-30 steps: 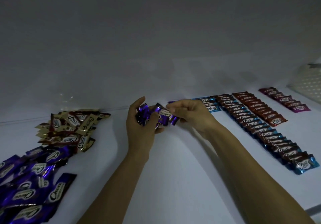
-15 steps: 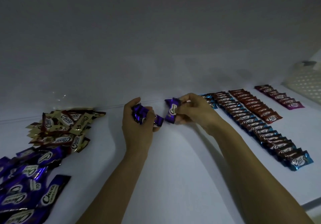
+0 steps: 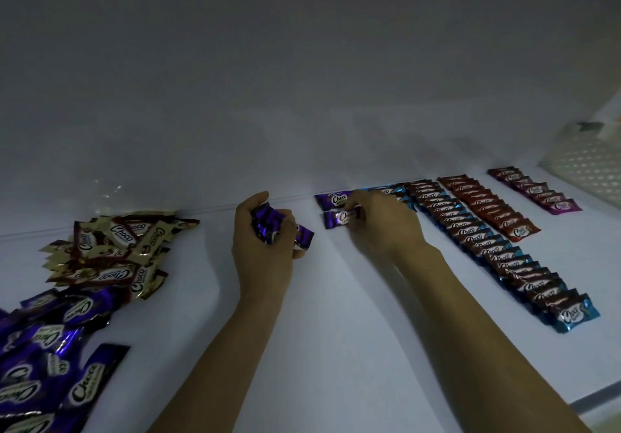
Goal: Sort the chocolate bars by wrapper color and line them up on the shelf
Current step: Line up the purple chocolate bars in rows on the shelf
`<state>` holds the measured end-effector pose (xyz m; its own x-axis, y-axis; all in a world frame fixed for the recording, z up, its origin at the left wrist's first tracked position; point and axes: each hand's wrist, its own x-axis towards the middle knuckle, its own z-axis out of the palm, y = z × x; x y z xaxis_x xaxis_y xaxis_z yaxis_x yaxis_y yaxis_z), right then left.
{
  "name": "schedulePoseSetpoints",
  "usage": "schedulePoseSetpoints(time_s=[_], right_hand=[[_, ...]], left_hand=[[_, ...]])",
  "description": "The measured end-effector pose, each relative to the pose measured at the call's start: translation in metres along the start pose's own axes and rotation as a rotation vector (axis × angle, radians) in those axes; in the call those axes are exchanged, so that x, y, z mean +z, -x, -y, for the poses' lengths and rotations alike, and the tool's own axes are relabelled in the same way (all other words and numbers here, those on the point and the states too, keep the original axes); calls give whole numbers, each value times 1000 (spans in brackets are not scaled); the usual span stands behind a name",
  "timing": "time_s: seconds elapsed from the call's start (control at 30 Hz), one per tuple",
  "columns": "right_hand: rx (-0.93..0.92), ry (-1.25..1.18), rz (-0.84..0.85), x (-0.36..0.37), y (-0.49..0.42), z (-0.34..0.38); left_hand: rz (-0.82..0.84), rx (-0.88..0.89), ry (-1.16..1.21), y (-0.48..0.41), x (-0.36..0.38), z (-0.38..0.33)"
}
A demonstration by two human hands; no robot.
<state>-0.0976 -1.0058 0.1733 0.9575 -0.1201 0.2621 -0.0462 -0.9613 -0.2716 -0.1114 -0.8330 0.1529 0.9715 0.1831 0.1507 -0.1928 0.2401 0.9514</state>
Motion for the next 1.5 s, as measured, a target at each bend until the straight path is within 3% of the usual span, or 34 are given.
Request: schedulePoseSetpoints(time_s=[0.3, 0.33, 0.4, 0.47, 0.5, 0.57, 0.77, 0.87, 1.03, 1.27, 1.4, 1.5], right_hand=[[15, 58, -66, 15, -13, 0], [17, -40, -83, 12, -10, 1], [65, -506, -15, -2, -1, 11], [149, -940, 267, -18, 12, 29], [143, -991, 379, -22, 17, 38], [109, -971, 435, -21, 22, 49], [170, -1104, 180, -18, 20, 46], [132, -1064, 197, -20, 18, 40], [22, -1002, 296, -18, 20, 43], [123, -1146, 108, -16, 15, 36], [165, -1128, 13, -15, 9, 30], [105, -979, 61, -13, 8, 23]], left_hand=[[22, -69, 142, 1, -1, -8], [28, -101, 190, -1, -1, -10], [51, -178, 302, -5, -3, -12], [74, -220, 362, -9, -5, -11], [87, -222, 353, -10, -5, -11], [92, -211, 297, -9, -4, -9], [100, -162, 136, -4, 1, -7], [131, -129, 36, -2, 2, -6], [131, -76, -24, -1, 2, -5], [92, -104, -16, 1, 4, -6], [91, -90, -46, 1, 5, -5], [83, -81, -53, 1, 5, -4]])
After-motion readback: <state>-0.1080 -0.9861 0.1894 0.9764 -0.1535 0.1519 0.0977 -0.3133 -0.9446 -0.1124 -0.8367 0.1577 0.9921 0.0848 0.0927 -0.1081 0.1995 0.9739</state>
